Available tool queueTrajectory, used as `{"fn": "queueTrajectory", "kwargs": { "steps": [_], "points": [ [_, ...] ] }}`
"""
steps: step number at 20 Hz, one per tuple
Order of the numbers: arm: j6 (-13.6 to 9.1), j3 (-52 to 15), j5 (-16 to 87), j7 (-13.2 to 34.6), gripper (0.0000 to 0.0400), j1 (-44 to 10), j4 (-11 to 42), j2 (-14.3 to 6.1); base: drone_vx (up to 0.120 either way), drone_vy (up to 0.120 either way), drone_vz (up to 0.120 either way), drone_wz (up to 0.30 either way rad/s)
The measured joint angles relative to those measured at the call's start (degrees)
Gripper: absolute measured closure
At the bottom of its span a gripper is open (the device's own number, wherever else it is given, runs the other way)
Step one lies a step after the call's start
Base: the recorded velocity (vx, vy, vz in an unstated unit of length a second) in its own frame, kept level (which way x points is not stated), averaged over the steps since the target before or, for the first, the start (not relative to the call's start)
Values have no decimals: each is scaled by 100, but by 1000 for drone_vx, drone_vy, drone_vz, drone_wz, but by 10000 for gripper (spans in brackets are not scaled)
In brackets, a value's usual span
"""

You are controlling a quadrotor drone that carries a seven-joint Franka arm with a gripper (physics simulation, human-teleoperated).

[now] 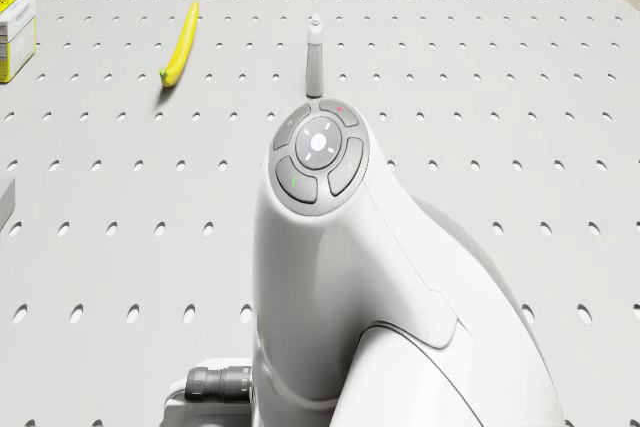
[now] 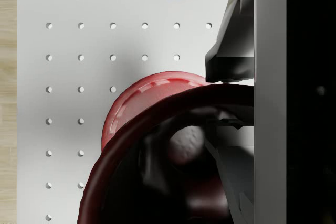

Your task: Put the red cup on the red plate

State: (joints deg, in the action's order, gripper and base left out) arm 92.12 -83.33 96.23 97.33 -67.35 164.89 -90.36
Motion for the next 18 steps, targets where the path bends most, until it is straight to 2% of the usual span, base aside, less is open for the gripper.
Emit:
{"fn": "queueTrajectory", "kwargs": {
  "steps": [4,18],
  "points": [
    [18,14,10,1,300,-3,-2,-14,0,-100,0,0],
    [416,1199,1127,24,300,-182,-233,-42,0,0,0,0]
  ]
}}
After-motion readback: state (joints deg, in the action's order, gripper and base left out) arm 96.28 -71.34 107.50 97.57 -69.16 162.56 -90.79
